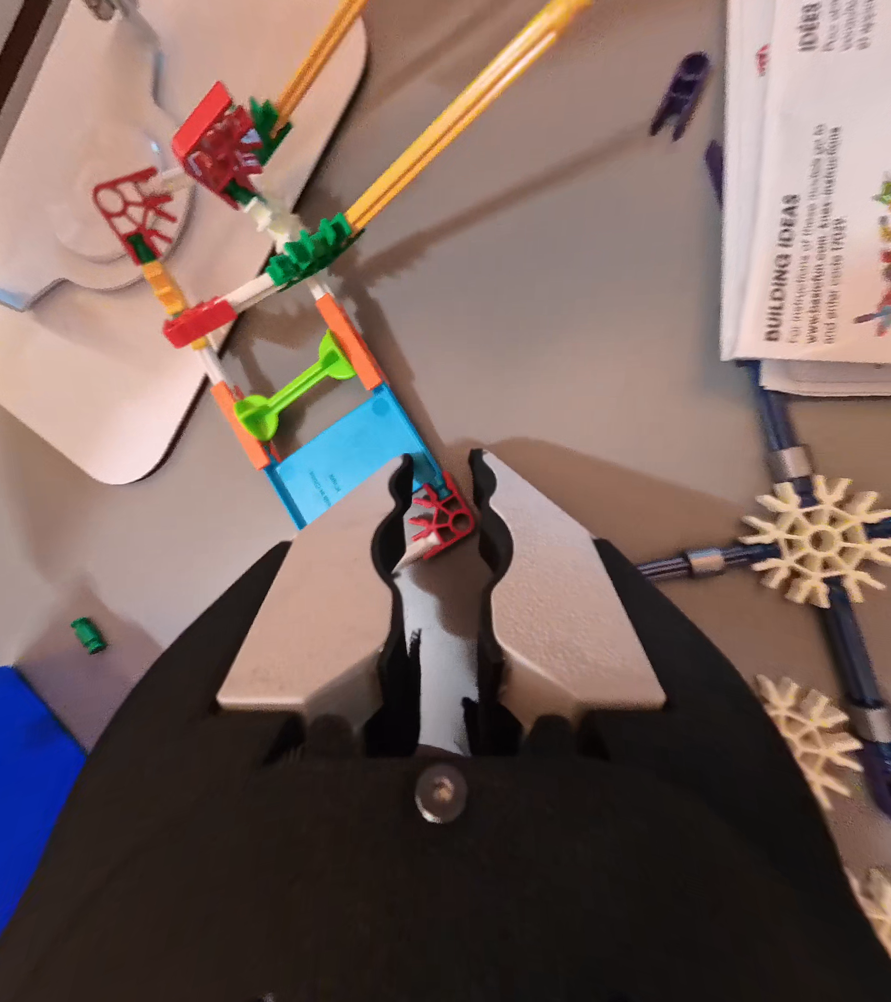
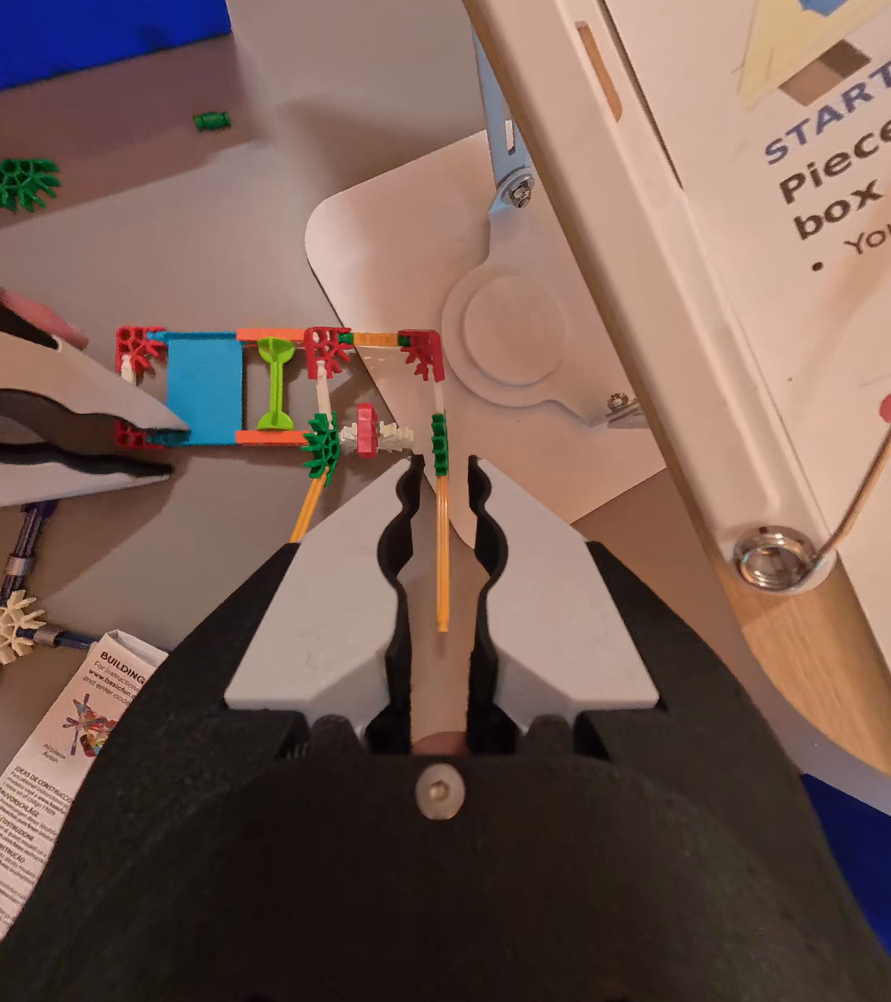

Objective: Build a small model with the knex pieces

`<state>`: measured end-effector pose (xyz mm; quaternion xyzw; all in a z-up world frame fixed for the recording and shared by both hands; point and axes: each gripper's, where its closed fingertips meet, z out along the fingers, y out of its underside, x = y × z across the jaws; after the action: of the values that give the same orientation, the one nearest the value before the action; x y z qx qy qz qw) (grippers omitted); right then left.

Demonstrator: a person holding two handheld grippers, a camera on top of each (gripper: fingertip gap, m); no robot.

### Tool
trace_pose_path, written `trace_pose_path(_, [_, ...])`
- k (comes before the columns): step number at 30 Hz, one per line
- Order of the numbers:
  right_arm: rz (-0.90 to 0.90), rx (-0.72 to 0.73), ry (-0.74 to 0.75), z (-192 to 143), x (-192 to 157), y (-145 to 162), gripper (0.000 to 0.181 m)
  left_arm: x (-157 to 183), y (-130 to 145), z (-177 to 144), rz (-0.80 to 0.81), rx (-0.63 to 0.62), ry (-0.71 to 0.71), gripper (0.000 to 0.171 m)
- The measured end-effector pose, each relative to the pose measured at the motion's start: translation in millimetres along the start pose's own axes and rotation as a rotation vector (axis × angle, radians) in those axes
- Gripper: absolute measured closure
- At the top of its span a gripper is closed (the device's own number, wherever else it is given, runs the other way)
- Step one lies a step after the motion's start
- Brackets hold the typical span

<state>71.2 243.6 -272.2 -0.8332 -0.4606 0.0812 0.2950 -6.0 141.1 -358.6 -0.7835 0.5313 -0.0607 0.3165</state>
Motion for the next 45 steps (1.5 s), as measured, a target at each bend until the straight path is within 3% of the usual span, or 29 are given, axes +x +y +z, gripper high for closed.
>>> trace_pose_path(2, [0.002, 0.003, 0.005, -1.0, 2.5, 0.8, 0.166, 5.6, -1.4, -0.8, 0.015, 0.003, 0.011, 0.152])
trace_pose_path(5, [0.004, 0.007, 0.009, -2.8, 5.8, 2.1, 0.166, 15.9, -4.7, -3.7, 0.020, 0.021, 0.058, 0.137])
trace_pose_path(10, [0.003, 0.019, 0.019, -5.7, 11.4, 3.0, 0.166, 13.7, -13.2, -13.0, 0.052, 0.070, 0.033, 0.134])
trace_pose_path(19, [-0.012, 0.032, 0.036, -7.9, 19.5, 5.1, 0.166, 14.6, -18.5, -18.8, 0.149, 0.104, -0.010, 0.134])
trace_pose_path(45, [-0.039, -0.021, 0.092, -1.2, 33.7, 19.5, 0.164, 9.4, -12.8, -12.0, 0.199, 0.080, -0.052, 0.136])
